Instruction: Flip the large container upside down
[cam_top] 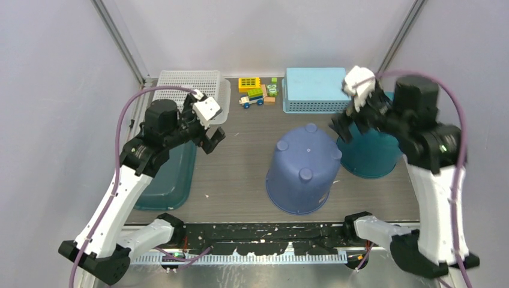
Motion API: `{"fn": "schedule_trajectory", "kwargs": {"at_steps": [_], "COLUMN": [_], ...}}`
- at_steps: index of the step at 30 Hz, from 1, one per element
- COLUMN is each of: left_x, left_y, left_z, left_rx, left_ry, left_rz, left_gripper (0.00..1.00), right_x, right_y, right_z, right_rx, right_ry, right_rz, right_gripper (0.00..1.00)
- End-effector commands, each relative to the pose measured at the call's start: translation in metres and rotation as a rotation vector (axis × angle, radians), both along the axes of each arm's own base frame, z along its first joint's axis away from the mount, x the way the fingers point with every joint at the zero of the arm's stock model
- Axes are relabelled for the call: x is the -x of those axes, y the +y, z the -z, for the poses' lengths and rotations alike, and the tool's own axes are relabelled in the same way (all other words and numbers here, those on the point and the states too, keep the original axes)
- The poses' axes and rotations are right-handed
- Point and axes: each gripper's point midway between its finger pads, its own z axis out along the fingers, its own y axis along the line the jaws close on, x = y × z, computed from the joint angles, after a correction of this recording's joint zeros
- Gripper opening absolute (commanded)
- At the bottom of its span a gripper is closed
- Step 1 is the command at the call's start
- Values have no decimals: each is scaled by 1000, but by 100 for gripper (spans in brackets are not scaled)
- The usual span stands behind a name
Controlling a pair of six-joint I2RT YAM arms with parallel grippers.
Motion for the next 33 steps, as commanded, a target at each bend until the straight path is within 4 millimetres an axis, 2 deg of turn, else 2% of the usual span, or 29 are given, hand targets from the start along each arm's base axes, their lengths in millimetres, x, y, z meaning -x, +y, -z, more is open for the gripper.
{"fn": "schedule_trajectory", "kwargs": {"at_steps": [1,5,8,11,14,21,23,28,30,33], "left_x": [20,31,33,30,27,23,22,20,19,19], "left_y": [28,39,43,46,47,49,50,50,50,50], "left_z": [24,33,36,39,41,40,40,45,46,47], "left_rx": [-134,-169,-165,-157,-141,-106,-99,-92,-92,-90], "left_ry": [14,14,15,24,38,54,53,69,73,74], "left_rz": [-33,-42,-56,-70,-82,-101,-107,-118,-118,-121], "left_gripper": [100,100,100,100,100,100,100,100,100,100], "right_x": [82,124,133,134,130,78,55,5,-9,-20], "right_y": [-51,-72,-71,-56,-30,16,27,41,47,54], "right_z": [70,84,109,132,143,156,157,156,153,149], "right_rx": [427,534,542,479,347,89,17,-112,-148,-160], "right_ry": [204,289,362,478,563,522,501,445,433,424], "right_rz": [-157,-201,-240,-306,-350,-236,-165,-12,20,41], "right_gripper": [100,100,100,100,100,100,100,100,100,100]}}
